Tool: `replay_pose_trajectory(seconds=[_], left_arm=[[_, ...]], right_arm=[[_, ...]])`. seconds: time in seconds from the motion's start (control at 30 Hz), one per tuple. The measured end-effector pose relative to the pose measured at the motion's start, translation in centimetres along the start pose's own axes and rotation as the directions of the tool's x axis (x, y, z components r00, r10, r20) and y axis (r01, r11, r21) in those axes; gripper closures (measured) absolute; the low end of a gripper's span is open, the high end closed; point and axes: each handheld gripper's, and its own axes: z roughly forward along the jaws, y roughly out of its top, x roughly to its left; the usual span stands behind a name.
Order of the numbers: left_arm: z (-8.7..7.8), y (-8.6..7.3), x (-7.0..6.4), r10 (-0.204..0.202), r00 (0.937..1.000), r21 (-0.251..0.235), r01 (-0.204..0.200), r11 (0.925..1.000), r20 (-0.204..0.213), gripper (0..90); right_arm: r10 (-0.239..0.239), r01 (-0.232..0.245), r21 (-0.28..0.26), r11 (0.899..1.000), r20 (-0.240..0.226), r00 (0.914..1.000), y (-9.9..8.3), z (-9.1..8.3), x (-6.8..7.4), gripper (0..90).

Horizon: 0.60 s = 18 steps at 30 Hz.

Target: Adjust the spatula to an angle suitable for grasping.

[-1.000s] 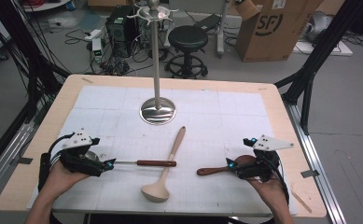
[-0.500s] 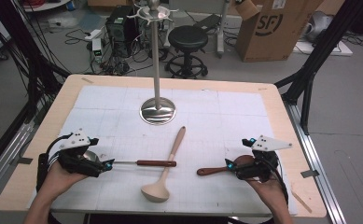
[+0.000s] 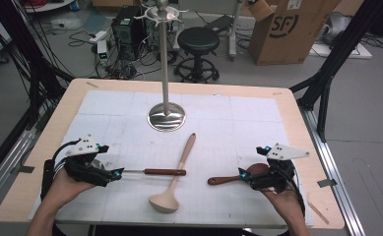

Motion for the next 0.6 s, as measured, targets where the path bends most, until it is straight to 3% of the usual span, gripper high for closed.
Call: replay_pose_trajectory(seconds=[0.17,0.3,0.33,0.6], left_arm=[[0.6,0.9,-0.5,0.024,0.9993,-0.005,-0.023,0.9997,0.030,11.1],[1.5,1.4,-1.0,0.061,0.9966,0.019,-0.062,0.9979,0.056,15.3],[1.7,1.5,-1.2,0.076,0.9945,0.023,-0.077,0.9967,0.072,20.9],[3.2,2.5,-2.1,0.124,0.9832,0.063,-0.133,0.9892,0.135,33.4]], right_arm=[[-0.002,0.002,-0.005,1.000,0.001,1.0000,0.1,0.0,0.1,0.3],[-0.003,0.003,-0.002,1.000,-0.001,1.0000,0.1,0.0,0.1,0.3],[-0.003,0.003,-0.003,1.000,-0.003,1.0000,0.1,0.1,0.1,0.3],[-0.005,0.005,-0.005,1.000,-0.006,1.0000,0.1,0.1,-0.1,0.3]])
